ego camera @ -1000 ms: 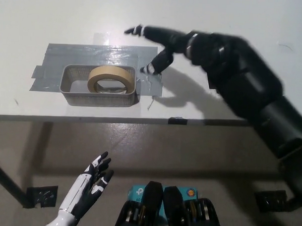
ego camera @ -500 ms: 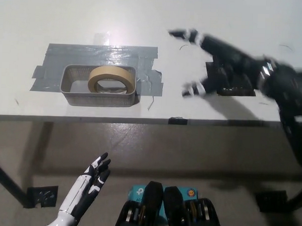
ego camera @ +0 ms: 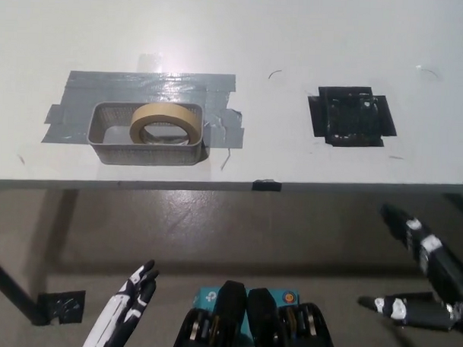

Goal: The robot picks the tape placed on the black area with right hand and places it in the small grey container.

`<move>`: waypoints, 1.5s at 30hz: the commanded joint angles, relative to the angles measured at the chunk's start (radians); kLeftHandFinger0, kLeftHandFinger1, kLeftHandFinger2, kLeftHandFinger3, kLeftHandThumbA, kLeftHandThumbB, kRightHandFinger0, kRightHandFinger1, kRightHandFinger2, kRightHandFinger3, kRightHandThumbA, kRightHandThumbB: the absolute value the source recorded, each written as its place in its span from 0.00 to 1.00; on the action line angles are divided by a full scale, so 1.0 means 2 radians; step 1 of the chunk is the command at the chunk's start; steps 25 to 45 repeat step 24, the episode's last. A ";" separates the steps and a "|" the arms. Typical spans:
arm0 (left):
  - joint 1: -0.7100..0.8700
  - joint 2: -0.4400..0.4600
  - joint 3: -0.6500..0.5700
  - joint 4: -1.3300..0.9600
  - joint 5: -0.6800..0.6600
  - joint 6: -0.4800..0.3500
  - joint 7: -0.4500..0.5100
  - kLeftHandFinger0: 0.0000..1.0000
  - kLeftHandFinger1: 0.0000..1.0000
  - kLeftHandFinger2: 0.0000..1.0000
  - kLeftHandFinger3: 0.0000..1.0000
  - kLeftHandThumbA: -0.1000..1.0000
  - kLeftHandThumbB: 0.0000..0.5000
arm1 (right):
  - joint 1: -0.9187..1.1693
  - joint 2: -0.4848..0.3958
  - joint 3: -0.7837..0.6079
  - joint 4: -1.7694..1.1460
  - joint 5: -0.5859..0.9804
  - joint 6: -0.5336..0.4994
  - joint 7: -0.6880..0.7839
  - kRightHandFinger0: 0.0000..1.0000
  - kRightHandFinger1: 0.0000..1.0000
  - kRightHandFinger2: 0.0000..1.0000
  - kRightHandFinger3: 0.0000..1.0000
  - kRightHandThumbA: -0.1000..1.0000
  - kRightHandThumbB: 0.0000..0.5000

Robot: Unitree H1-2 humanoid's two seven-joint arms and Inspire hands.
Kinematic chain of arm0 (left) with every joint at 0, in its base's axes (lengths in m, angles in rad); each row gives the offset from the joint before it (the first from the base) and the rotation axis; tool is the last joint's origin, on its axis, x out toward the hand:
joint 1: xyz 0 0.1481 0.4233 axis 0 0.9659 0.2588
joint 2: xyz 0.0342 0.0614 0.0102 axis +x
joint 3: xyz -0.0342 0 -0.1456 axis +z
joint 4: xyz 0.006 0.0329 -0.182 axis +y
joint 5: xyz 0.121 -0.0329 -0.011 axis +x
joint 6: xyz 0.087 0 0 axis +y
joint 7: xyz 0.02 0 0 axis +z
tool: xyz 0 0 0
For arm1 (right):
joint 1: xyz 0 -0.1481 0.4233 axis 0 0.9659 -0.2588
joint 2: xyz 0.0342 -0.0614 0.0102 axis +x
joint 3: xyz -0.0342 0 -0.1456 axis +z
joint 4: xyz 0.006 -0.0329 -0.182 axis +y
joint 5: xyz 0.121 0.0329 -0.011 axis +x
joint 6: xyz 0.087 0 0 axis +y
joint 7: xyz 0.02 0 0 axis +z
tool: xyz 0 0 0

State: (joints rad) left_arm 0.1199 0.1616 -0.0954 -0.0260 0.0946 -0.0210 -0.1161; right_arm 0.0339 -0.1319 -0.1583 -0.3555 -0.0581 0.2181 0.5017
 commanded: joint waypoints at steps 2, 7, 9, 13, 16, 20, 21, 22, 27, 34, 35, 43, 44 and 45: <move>0.013 -0.005 0.012 -0.009 -0.004 -0.041 0.014 1.00 1.00 1.00 1.00 0.94 0.30 | -0.009 0.038 -0.002 0.113 -0.010 -0.133 -0.094 1.00 1.00 1.00 1.00 1.00 0.38; -0.002 -0.004 0.016 -0.005 -0.004 -0.039 0.014 1.00 1.00 1.00 1.00 0.94 0.31 | -0.025 0.045 0.007 0.196 -0.020 -0.182 -0.114 1.00 1.00 1.00 1.00 1.00 0.32; -0.007 -0.003 0.021 -0.002 -0.004 -0.042 0.016 1.00 1.00 1.00 1.00 0.94 0.31 | -0.027 0.045 0.012 0.205 -0.019 -0.189 -0.115 1.00 1.00 1.00 1.00 1.00 0.32; -0.010 -0.001 0.027 -0.006 -0.009 -0.035 0.012 1.00 1.00 1.00 1.00 0.95 0.33 | -0.025 0.044 0.023 0.215 -0.013 -0.186 -0.114 1.00 1.00 1.00 1.00 1.00 0.42; -0.014 0.000 0.031 -0.005 -0.005 -0.032 0.012 1.00 1.00 1.00 1.00 0.95 0.36 | -0.023 0.044 0.028 0.218 0.000 -0.177 -0.113 1.00 1.00 1.00 1.00 1.00 0.47; -0.019 -0.003 0.037 -0.004 -0.011 -0.027 0.009 1.00 1.00 1.00 1.00 0.94 0.35 | -0.029 0.037 0.037 0.223 -0.003 -0.181 -0.117 1.00 1.00 1.00 1.00 1.00 0.43; -0.019 -0.003 0.038 -0.005 -0.011 -0.027 0.009 1.00 1.00 1.00 1.00 0.94 0.35 | -0.029 0.036 0.040 0.222 -0.003 -0.179 -0.118 1.00 1.00 1.00 1.00 1.00 0.43; -0.020 -0.003 0.039 -0.004 -0.011 -0.029 0.009 1.00 1.00 1.00 1.00 0.94 0.33 | -0.030 0.035 0.041 0.221 -0.002 -0.175 -0.119 1.00 1.00 1.00 1.00 1.00 0.44; -0.021 -0.003 0.040 -0.001 -0.013 -0.032 0.009 1.00 1.00 1.00 1.00 0.93 0.34 | -0.031 0.035 0.043 0.219 0.000 -0.170 -0.120 1.00 1.00 1.00 1.00 1.00 0.44; -0.021 -0.003 0.040 -0.001 -0.013 -0.032 0.009 1.00 1.00 1.00 1.00 0.93 0.34 | -0.031 0.035 0.043 0.219 0.000 -0.170 -0.120 1.00 1.00 1.00 1.00 1.00 0.44; -0.021 -0.003 0.040 -0.001 -0.013 -0.032 0.009 1.00 1.00 1.00 1.00 0.93 0.34 | -0.031 0.035 0.043 0.219 0.000 -0.170 -0.120 1.00 1.00 1.00 1.00 1.00 0.44; -0.021 -0.003 0.040 -0.001 -0.013 -0.032 0.009 1.00 1.00 1.00 1.00 0.93 0.34 | -0.031 0.035 0.043 0.219 0.000 -0.170 -0.120 1.00 1.00 1.00 1.00 1.00 0.44; -0.021 -0.003 0.040 -0.001 -0.013 -0.032 0.009 1.00 1.00 1.00 1.00 0.93 0.34 | -0.031 0.035 0.043 0.219 0.000 -0.170 -0.120 1.00 1.00 1.00 1.00 1.00 0.44; -0.021 -0.003 0.040 -0.001 -0.013 -0.032 0.009 1.00 1.00 1.00 1.00 0.93 0.34 | -0.031 0.035 0.043 0.219 0.000 -0.170 -0.120 1.00 1.00 1.00 1.00 1.00 0.44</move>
